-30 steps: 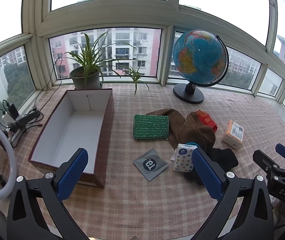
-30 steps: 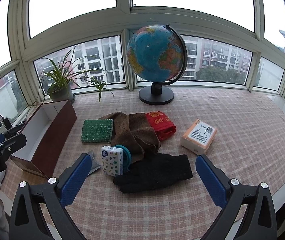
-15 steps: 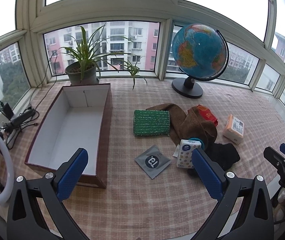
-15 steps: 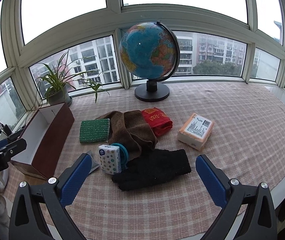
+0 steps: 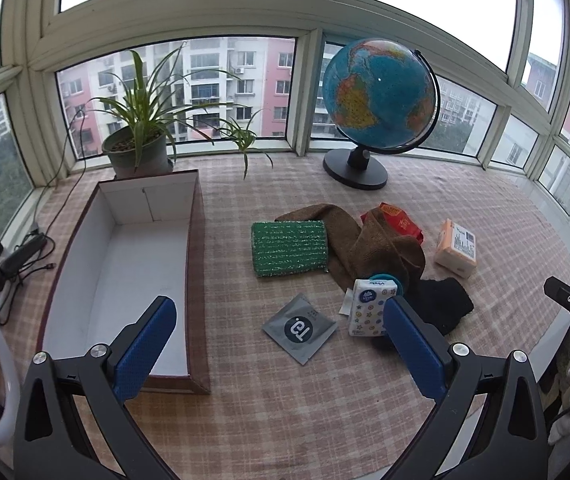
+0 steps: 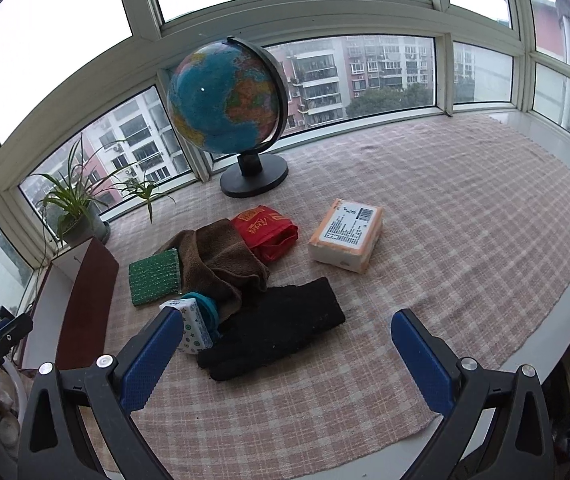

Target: Organize soft objects

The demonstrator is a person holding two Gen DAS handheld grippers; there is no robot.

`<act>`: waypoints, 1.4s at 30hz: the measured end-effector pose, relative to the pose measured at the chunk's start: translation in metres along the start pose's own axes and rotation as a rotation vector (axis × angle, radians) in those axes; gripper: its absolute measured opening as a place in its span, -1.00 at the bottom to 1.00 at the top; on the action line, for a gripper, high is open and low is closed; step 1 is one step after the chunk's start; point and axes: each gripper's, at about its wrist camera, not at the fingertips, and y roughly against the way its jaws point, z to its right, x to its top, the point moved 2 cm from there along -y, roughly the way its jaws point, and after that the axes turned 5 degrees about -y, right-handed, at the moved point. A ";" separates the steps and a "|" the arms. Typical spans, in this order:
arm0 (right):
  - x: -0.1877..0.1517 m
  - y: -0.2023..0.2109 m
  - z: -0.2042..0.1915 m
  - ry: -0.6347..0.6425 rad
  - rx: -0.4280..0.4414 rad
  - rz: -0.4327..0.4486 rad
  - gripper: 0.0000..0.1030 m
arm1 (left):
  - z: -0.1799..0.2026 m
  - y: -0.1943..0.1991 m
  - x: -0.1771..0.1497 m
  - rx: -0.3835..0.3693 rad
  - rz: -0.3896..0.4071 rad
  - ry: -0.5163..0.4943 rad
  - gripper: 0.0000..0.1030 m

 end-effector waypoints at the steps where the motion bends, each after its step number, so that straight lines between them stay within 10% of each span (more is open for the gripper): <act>1: 0.001 -0.001 0.002 0.001 -0.005 -0.002 0.99 | 0.001 -0.003 0.001 -0.007 -0.003 -0.004 0.99; 16: 0.044 -0.067 0.009 0.181 0.137 -0.111 0.98 | 0.055 -0.060 0.045 0.018 -0.069 -0.019 0.99; 42: 0.046 -0.187 -0.017 0.324 0.377 -0.349 0.77 | 0.104 -0.226 0.076 -0.099 -0.480 0.052 0.98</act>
